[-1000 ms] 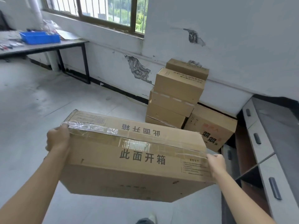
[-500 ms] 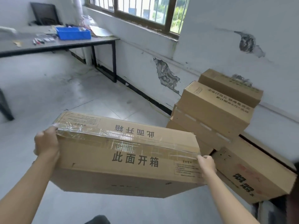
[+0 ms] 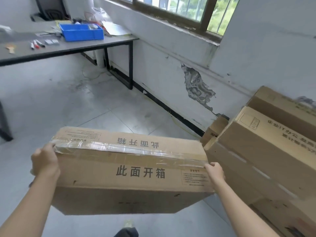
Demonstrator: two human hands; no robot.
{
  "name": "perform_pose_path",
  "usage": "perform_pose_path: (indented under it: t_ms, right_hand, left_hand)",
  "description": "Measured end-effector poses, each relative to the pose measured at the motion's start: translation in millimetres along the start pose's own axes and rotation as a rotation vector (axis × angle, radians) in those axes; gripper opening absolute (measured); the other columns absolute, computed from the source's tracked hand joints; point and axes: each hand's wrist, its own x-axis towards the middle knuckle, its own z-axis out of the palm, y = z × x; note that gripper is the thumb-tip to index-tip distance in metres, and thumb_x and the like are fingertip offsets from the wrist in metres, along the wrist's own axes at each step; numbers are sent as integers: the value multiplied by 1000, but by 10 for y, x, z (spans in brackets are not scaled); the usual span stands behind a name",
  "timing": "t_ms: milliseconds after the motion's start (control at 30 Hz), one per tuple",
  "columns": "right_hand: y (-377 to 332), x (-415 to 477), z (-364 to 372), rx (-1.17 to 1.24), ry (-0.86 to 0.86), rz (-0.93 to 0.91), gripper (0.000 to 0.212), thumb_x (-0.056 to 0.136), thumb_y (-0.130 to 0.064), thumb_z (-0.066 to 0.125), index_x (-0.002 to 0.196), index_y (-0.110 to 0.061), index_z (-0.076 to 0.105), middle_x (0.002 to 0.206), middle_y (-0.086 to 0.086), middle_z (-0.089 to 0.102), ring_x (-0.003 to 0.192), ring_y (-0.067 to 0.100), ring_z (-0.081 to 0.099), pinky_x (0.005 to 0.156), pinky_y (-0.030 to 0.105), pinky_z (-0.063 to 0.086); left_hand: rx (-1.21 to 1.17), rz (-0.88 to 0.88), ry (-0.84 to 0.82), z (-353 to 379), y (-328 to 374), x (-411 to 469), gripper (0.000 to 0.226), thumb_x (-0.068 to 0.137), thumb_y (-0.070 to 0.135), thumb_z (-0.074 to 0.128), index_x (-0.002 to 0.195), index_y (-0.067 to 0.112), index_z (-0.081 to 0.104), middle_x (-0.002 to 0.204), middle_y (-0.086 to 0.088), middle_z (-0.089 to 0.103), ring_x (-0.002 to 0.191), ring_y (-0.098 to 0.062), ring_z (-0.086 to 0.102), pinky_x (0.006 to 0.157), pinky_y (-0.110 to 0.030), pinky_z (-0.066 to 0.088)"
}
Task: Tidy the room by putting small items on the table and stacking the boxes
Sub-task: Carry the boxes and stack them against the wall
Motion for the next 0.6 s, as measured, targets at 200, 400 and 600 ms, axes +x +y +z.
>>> perform_pose_path:
  t_ms: [200,400,600]
  right_hand:
    - [-475,390,262,60,54,75,45,87,-27,53,129,-13,49,133,14,49,123,35,42,103,41,36]
    - [-1046,1329,354,84,72,79,43,88,-27,52,128,-12,50,133,15,49,125,36,40,103,40,32]
    - [-1571,2328,387,166,0,68,39,87,-28,52,123,-12,48,127,14,50,119,33,43,100,44,38]
  left_hand:
    - [-1,-2,-23,834,519,534,54,52,63,56,92,28,63,112,-6,66,115,-34,54,103,-57,35]
    - [-12,41,-40,1838,930,725,56,56,57,55,101,25,65,113,-5,66,114,-35,52,104,-50,37]
    - [33,65,-12,2844,1210,913,35,58,51,56,64,17,57,84,-9,64,101,-36,59,100,-51,42]
